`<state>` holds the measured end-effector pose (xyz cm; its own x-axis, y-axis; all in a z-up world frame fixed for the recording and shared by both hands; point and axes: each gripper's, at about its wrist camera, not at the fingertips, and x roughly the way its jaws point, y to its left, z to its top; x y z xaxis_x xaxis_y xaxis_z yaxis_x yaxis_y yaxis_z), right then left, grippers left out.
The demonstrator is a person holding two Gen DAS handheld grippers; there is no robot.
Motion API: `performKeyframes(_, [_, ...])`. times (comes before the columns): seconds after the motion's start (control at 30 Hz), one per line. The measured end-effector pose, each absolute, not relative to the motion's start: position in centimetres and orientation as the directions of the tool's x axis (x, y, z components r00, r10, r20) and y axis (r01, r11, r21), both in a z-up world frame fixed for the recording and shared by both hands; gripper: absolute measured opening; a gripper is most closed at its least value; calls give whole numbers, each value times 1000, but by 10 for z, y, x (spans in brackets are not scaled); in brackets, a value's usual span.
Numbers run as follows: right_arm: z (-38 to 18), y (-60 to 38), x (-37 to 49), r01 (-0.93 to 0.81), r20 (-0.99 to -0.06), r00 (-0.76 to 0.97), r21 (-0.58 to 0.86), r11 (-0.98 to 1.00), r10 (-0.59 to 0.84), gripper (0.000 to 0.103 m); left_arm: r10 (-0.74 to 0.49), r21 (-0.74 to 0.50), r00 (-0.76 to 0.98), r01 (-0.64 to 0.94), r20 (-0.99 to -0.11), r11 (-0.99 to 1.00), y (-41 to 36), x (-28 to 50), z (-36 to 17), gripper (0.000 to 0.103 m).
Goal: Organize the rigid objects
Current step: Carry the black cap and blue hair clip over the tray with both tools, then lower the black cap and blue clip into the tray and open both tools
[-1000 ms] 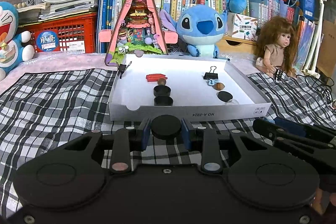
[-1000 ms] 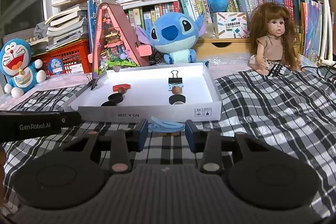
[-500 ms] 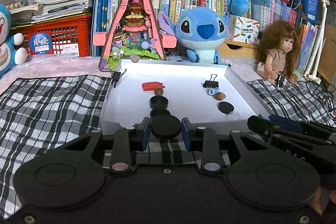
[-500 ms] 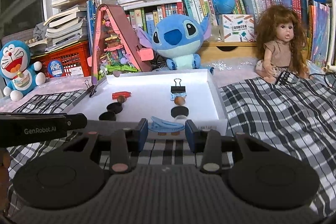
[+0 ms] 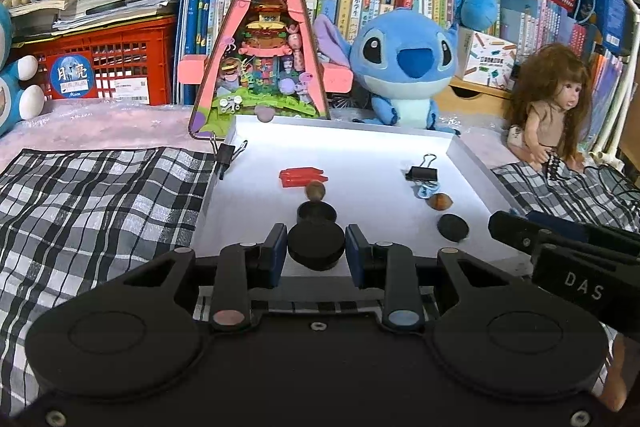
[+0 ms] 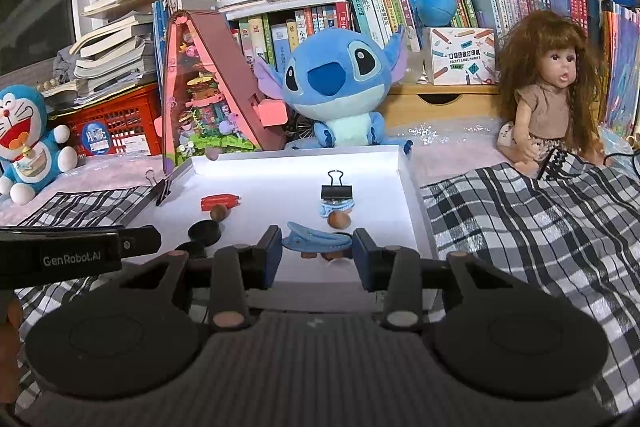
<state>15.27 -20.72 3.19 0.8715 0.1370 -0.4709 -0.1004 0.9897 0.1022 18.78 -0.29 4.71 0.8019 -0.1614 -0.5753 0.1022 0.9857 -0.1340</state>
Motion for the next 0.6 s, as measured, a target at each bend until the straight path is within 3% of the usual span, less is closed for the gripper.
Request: performKeyframes(0.6, [54,-218,224,-99,-522,832,195,976,189,44,-180,-179,750,83,-637,980,3,272,54,30])
